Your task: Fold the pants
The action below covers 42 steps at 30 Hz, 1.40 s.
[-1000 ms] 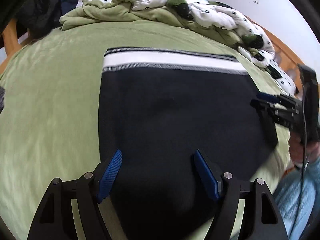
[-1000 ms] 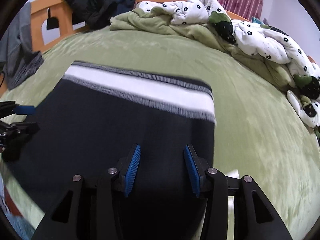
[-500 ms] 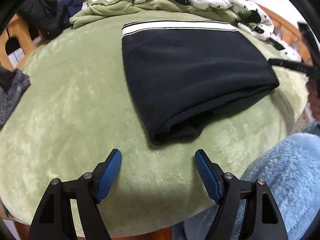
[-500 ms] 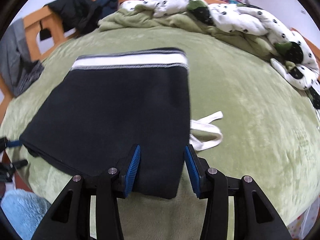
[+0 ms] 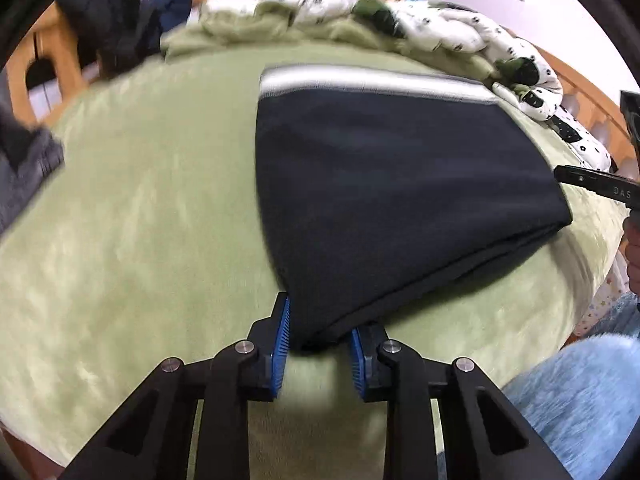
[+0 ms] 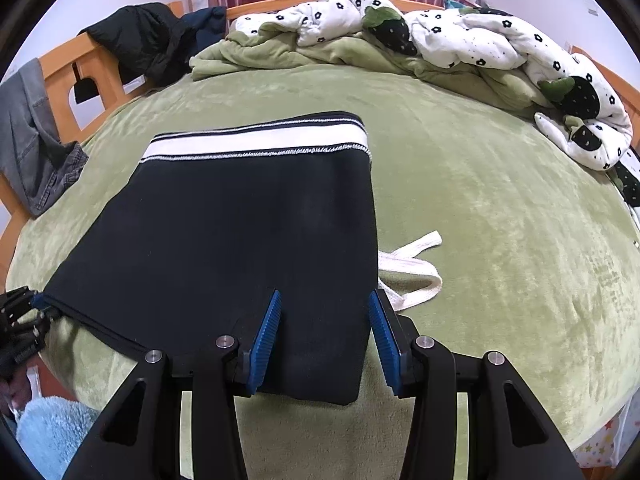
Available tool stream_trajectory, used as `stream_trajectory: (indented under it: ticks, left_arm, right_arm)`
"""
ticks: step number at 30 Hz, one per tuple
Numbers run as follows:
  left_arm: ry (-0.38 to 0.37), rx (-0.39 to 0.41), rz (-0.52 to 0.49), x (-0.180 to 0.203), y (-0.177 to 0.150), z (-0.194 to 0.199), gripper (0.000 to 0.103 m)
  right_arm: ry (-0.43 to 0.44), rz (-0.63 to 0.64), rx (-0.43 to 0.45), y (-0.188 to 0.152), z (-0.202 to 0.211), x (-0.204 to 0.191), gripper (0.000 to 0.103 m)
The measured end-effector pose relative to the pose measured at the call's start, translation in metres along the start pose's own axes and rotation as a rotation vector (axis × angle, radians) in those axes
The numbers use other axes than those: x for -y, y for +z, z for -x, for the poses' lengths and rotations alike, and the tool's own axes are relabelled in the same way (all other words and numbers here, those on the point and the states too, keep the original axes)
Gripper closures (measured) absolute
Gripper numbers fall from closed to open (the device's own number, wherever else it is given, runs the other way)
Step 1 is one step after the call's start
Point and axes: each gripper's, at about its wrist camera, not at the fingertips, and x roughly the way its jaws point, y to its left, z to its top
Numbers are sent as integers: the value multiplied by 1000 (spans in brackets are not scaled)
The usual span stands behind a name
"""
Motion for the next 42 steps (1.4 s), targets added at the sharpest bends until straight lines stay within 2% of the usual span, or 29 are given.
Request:
stream_trajectory:
  ticks: [4,6,10,14,18,20,22,24,26,29,30,34,37,42]
  left_arm:
    - [-7,-3,23,3,-9,13,76]
    - [-89,10,62,-5,-12,25,74]
    - [-189,63,110,-12,-9,53,73]
    - [-258,144,77,-1,14,68,53]
    - [-202,147,68,19,45,42,53]
    - [-197,105,73,26,57,21,53]
    - [-137,46,59,33,59,-1,53]
    - [-106,33,43,37,52,-11,53]
    - [-85,54,18,41,41,-6,52]
    - [-76,34,2,45,30,2,48]
    - [-72,24,2,46,27,4,48]
    - [-93,-9,69,39,25,19,48]
    - [-126,-7,137,34,30,34,48]
    - [-133,67,144,47,43,72,46]
  right_arm:
    - [-9,25,-75,-10,-15,-4,58]
    - [-22,48,-93,-15,-19,-6,58]
    - [-3,67,-63,-18,-10,-7,58]
    - [23,44,-31,-13,-6,-7,57]
    - [24,48,-14,-4,-13,-12,56]
    - [19,57,-15,-3,-17,-15,54]
    - [3,84,-20,-5,-20,-19,53]
    - [-10,112,-19,-9,-21,-20,52]
    - [-18,123,-37,-14,-21,-18,52]
    - [-30,125,-62,-24,-20,-12,50]
    - [-18,113,-98,-27,-24,-7,50]
    - [21,24,-144,-25,-21,10,50]
    - [-22,-32,-73,-19,0,16,50]
    - [-12,-88,62,-13,42,11,49]
